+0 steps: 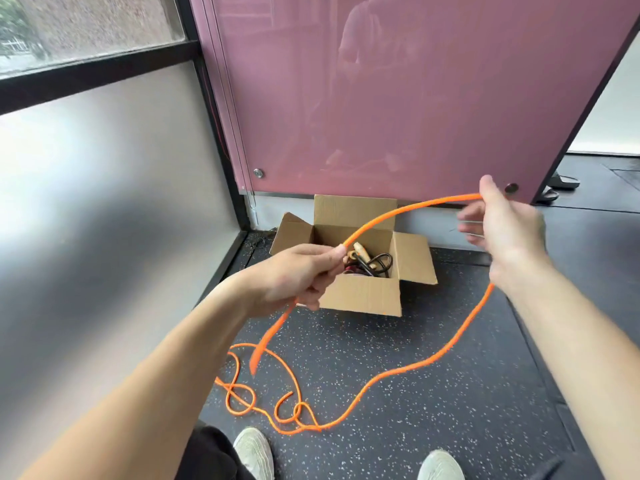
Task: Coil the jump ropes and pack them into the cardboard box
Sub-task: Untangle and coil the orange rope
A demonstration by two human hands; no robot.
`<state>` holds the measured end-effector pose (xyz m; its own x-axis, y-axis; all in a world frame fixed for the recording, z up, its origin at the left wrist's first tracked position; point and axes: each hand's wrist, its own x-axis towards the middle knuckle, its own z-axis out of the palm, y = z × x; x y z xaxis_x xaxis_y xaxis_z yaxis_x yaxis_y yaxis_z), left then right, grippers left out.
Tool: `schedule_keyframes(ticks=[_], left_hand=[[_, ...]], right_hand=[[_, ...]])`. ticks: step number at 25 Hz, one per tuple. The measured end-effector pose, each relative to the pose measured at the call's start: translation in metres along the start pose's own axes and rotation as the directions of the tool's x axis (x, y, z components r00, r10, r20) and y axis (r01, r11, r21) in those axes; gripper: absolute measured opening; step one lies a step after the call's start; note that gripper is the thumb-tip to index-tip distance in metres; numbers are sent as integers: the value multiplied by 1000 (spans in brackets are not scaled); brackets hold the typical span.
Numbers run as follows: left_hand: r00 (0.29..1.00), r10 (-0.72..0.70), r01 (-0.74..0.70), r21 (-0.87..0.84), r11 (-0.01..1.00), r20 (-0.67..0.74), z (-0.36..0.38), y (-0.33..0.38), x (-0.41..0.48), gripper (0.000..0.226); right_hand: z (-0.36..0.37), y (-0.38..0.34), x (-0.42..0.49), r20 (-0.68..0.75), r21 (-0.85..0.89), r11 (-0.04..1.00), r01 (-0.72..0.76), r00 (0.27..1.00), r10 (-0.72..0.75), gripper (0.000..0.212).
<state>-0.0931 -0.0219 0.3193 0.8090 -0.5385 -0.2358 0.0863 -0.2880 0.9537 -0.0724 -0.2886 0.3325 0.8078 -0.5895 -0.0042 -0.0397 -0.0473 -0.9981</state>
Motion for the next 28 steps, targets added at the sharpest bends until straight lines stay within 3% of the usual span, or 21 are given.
schedule_keyframes(ticks=[1,2,3,4,5,6,7,8,9,11,12,14,16,18,20,21,22,24,26,27,28], left_hand=[[1000,15,-16,-43,999,-18,-1,1,0,43],[999,24,-26,-81,996,-21,0,4,0,42],[999,38,-39,-118,992,-15,2,7,0,41],[999,51,-51,-157,986,-5,6,12,0,39],[997,72,-70,-197,978,3,9,15,0,37],[996,90,-87,-233,969,2,12,17,0,37],[995,102,-100,-255,962,-5,11,19,-1,36],[995,102,-102,-255,962,-12,9,20,-2,37],[996,93,-94,-243,966,-13,5,19,-4,39],[998,56,-55,-224,973,1,-4,17,-8,43],[999,46,-40,-231,972,17,-6,16,-10,46],[993,60,-25,-328,944,99,-5,15,-12,47],[965,163,-20,-568,823,203,2,21,-13,42],[922,358,-98,-804,586,148,7,31,-12,38],[888,432,-324,-881,346,-156,3,36,-5,39],[855,382,-472,-829,300,-349,-4,34,0,39],[799,310,-598,-734,322,-515,-13,30,4,39],[697,208,-670,-520,531,-686,-32,16,11,36],[703,192,-447,-215,868,-685,-39,1,14,35],[760,196,-256,-7,967,-620,-35,-4,13,38],[841,173,-103,161,982,-513,-27,-7,10,42]], right_hand=[[-4,7,1,-113,-246,959,138,979,-169,51],[-3,10,-2,-123,-375,867,329,909,-398,44],[2,8,-14,9,-370,743,558,802,-598,27],[10,6,-26,255,-267,631,728,685,-682,16],[19,6,-39,521,-133,594,794,566,-639,30],[26,7,-49,735,-79,594,801,449,-508,33],[31,8,-55,830,-77,590,803,380,-409,22],[33,9,-55,827,-74,577,814,373,-420,10],[33,7,-51,751,-82,537,840,406,-521,12],[24,1,-35,502,-150,495,856,497,-708,21],[19,-2,-27,406,-189,518,834,547,-732,24],[18,2,-25,367,-287,590,755,656,-660,29],[29,18,-34,478,-384,660,646,751,-456,33],[44,32,-49,657,-429,646,632,708,-257,36],[55,37,-69,815,-375,631,679,566,-125,36],[59,37,-80,864,-332,617,714,492,-104,37],[61,38,-88,894,-280,595,753,430,-124,38],[60,32,-96,899,-203,500,842,363,-246,43],[56,23,-93,838,-217,398,891,379,-393,50],[53,19,-88,786,-235,358,904,393,-477,53],[50,16,-82,720,-256,333,908,409,-560,56]])
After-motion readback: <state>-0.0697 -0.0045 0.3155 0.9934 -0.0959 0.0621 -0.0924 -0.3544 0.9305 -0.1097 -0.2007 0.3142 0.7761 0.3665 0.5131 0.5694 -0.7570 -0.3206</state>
